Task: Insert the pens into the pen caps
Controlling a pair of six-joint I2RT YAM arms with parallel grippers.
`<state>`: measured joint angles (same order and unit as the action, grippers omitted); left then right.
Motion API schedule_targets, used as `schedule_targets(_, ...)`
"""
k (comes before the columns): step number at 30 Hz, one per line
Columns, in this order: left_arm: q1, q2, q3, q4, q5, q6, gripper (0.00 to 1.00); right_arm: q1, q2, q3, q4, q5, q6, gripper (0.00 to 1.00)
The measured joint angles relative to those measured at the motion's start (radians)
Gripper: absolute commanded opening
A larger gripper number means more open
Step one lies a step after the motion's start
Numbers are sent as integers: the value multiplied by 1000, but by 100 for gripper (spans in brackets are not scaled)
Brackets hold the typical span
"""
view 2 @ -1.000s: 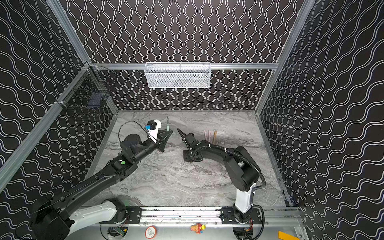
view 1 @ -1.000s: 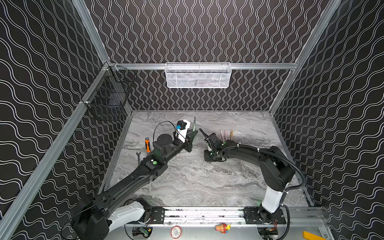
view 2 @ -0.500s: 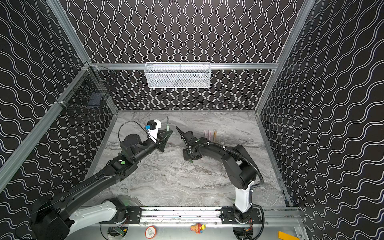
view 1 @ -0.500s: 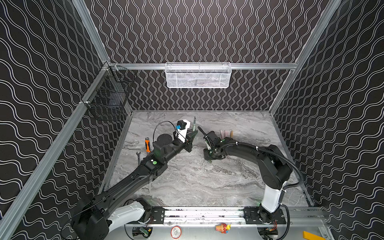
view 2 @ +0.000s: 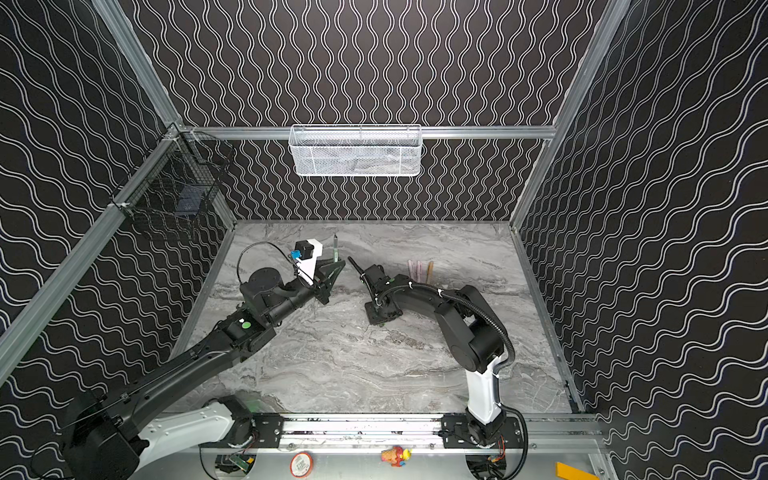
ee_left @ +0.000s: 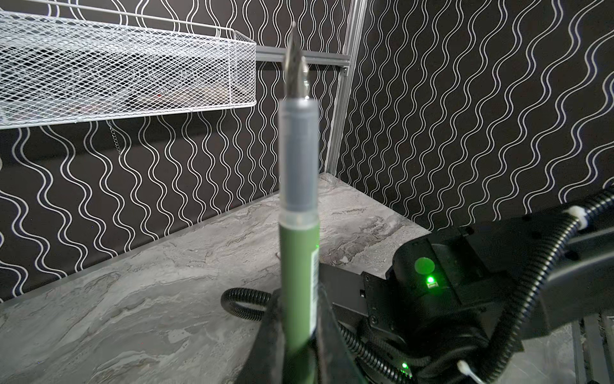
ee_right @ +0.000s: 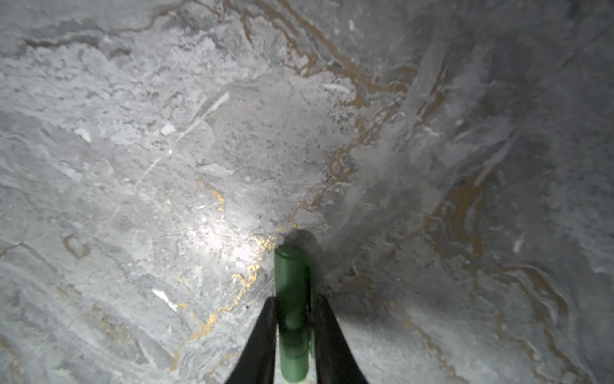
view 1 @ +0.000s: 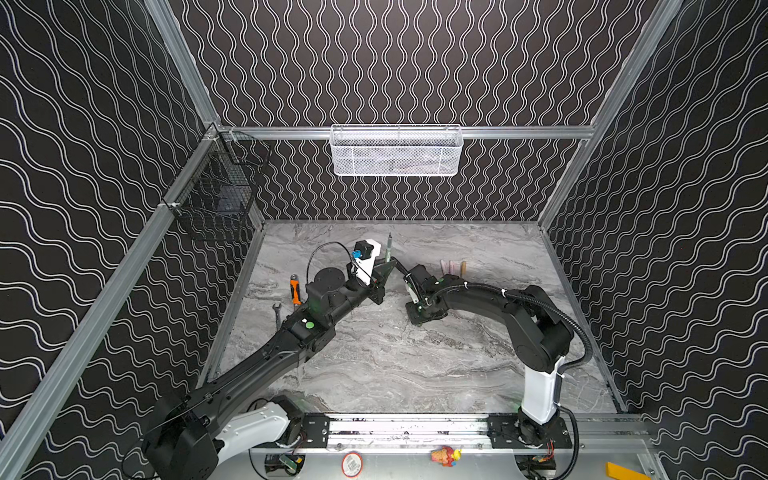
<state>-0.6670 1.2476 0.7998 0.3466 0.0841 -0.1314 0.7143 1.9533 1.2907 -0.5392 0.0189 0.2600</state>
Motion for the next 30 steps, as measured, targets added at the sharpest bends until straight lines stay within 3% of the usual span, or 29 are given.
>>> schedule_targets(6, 0, 3, 0, -1, 2, 0, 1, 0, 4, 0, 5, -8, -6, 24)
schedule_targets(15, 0, 8, 0, 0, 2, 0, 1, -71, -103, -47, 12, -130, 40, 22)
schedule_targets(30, -1, 8, 0, 0, 6, 0, 1, -72, -69, -82, 40, -171, 69, 20)
